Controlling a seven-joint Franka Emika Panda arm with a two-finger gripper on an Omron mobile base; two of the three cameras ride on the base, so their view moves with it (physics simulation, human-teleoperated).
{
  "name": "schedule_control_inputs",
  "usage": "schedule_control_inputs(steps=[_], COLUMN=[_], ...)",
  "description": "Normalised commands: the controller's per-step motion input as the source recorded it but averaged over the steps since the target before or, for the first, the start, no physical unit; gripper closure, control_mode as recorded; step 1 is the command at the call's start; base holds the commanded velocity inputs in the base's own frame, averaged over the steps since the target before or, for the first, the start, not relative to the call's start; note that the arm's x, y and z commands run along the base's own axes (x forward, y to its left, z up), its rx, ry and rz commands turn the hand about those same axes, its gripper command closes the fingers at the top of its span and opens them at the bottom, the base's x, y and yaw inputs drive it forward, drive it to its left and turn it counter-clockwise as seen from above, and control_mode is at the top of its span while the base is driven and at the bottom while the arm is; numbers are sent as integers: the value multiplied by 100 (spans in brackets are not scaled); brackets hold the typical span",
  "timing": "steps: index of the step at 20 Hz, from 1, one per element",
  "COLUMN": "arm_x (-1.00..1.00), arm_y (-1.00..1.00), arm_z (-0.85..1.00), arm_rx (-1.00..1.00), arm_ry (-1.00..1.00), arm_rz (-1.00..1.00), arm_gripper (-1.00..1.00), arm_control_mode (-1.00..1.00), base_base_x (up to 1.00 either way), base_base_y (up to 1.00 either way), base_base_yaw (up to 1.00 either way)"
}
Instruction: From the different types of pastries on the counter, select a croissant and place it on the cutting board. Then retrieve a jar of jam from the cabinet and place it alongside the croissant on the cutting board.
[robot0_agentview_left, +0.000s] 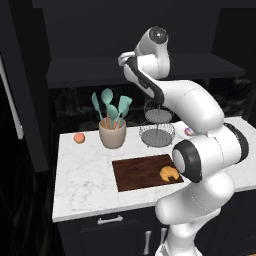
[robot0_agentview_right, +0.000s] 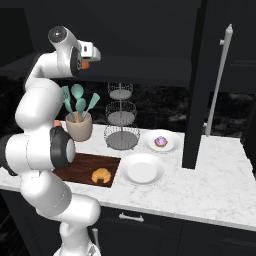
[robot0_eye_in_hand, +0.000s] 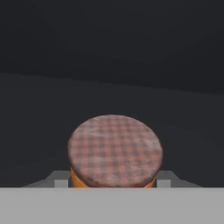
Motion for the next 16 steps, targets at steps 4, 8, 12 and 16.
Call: schedule_control_inputs(steps=[4, 8, 12, 16], arm_x=[-1, -27, -53, -73], arm_y=[0, 0, 0, -7], arm_z=[-1, 0, 4, 1], arm_rx=[0, 0, 0, 0], arm_ry=[-3, -7, -18, -13], arm_rz=[2, 0, 0, -5], arm_gripper=[100, 100, 100, 100], arm_control_mode=[-100, -100, -100, -100], base_base_x=[0, 0, 0, 0], base_base_y=[0, 0, 0, 0], base_base_yaw=[0, 0, 0, 0])
